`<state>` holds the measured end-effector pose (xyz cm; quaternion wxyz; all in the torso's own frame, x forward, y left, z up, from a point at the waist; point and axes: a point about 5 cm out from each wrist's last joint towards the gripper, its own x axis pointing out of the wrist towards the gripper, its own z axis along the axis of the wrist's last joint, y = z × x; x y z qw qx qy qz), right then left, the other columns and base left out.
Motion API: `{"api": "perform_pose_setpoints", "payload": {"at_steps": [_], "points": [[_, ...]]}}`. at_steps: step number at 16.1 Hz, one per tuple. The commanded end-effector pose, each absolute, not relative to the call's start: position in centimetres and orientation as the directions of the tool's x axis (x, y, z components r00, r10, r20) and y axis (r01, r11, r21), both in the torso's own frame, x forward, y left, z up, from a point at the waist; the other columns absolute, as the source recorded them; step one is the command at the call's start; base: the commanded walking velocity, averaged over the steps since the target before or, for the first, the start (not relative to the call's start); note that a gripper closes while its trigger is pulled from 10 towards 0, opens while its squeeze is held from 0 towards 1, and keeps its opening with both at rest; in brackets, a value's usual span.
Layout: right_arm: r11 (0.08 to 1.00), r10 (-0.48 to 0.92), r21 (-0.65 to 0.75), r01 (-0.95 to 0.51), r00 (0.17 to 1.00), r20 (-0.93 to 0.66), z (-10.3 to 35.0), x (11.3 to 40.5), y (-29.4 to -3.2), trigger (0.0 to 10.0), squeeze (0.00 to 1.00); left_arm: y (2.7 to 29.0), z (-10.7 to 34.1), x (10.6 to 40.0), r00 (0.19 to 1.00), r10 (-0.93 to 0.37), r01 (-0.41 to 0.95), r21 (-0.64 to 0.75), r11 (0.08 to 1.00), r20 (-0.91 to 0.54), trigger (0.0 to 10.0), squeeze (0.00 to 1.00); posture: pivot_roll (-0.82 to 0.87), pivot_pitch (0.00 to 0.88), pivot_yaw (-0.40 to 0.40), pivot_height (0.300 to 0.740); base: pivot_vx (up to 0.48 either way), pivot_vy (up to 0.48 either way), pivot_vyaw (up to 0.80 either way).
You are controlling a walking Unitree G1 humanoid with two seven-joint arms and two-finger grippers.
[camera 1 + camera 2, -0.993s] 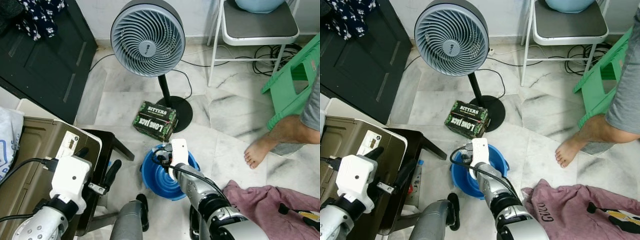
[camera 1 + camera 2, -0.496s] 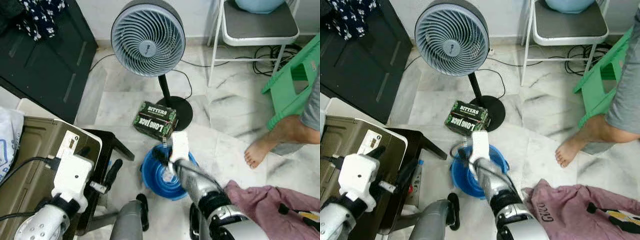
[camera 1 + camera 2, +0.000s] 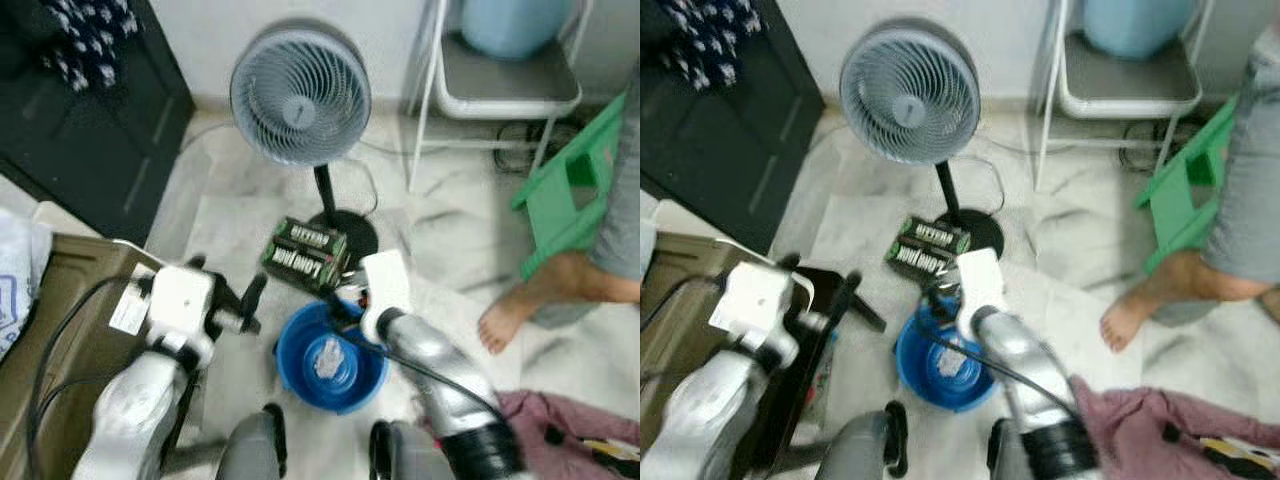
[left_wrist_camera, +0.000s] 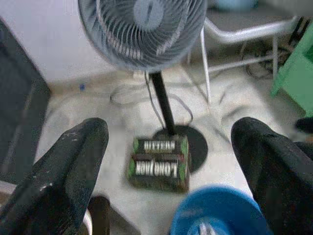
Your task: Clean up the room
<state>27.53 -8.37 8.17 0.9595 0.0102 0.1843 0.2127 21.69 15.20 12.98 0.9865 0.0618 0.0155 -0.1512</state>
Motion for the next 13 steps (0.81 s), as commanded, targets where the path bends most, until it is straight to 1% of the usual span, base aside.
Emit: {"api": "perform_pose_setpoints", "payload": {"at_steps": [1,2,4,6,7,8,9,11,13], "points": [[0.922,0.386,0.103,-0.374,0.866,-0.316,8.3,26.4,-9.3,10.0,1.0,15.1,12.4,22.0,0.963,-0.267,0.271,0.125,0.954,-0.047,10.0,0.0,-0.01,0.035,0.069,0.74,0.0,0.0,0.0],[0.934,0.358,0.114,-0.339,0.887,-0.291,8.6,26.2,-10.2,10.0,1.0,15.0,12.6,22.5,0.967,-0.255,0.256,0.115,0.96,-0.029,10.0,0.0,-0.01,0.029,0.062,0.74,0.0,0.0,0.0],[0.956,0.292,0.102,-0.275,0.921,-0.256,8.5,24.4,-12.3,10.0,1.0,15.3,11.8,22.8,0.973,-0.228,0.229,0.129,0.965,-0.026,10.0,0.0,-0.03,0.0,0.054,0.74,0.0,0.0,0.0],[0.97,0.24,0.099,-0.223,0.945,-0.22,8.8,23.6,-13.9,10.0,1.0,15.6,11.9,23.2,0.983,-0.183,0.182,0.095,0.979,0.002,10.0,0.0,-0.04,0.0,0.045,0.74,0.0,0.0,0.0],[0.98,0.19,0.09,-0.175,0.962,-0.198,9.0,23.3,-15.1,10.0,0.0,15.7,12.1,23.3,0.986,-0.166,0.163,0.087,0.983,0.024,10.0,0.0,-0.04,0.0,0.041,0.74,0.0,0.0,0.0],[0.986,0.156,0.087,-0.141,0.97,-0.185,9.1,23.1,-15.8,10.0,0.0,15.9,12.0,23.3,0.988,-0.149,0.146,0.077,0.986,0.031,10.0,0.0,-0.05,0.0,0.042,0.74,0.0,0.0,0.0],[0.987,0.151,0.081,-0.139,0.974,-0.169,9.3,23.2,-16.1,10.0,0.0,16.1,11.7,23.4,0.991,-0.13,0.128,0.071,0.989,0.033,10.0,0.0,-0.05,0.0,0.04,0.74,0.0,0.0,0.0],[0.982,0.186,0.032,-0.184,0.976,-0.117,9.9,24.1,-15.3,10.0,0.0,15.9,11.5,23.8,0.992,-0.119,0.116,0.063,0.991,0.043,10.0,0.0,-0.05,0.0,0.036,0.74,0.0,0.0,0.8],[0.981,0.194,0.027,-0.192,0.977,-0.089,10.4,24.9,-14.8,10.0,0.0,15.5,11.6,24.0,0.991,-0.123,0.12,0.059,0.991,0.052,10.0,0.0,-0.05,0.0,0.033,0.74,0.0,0.0,0.8]]}}
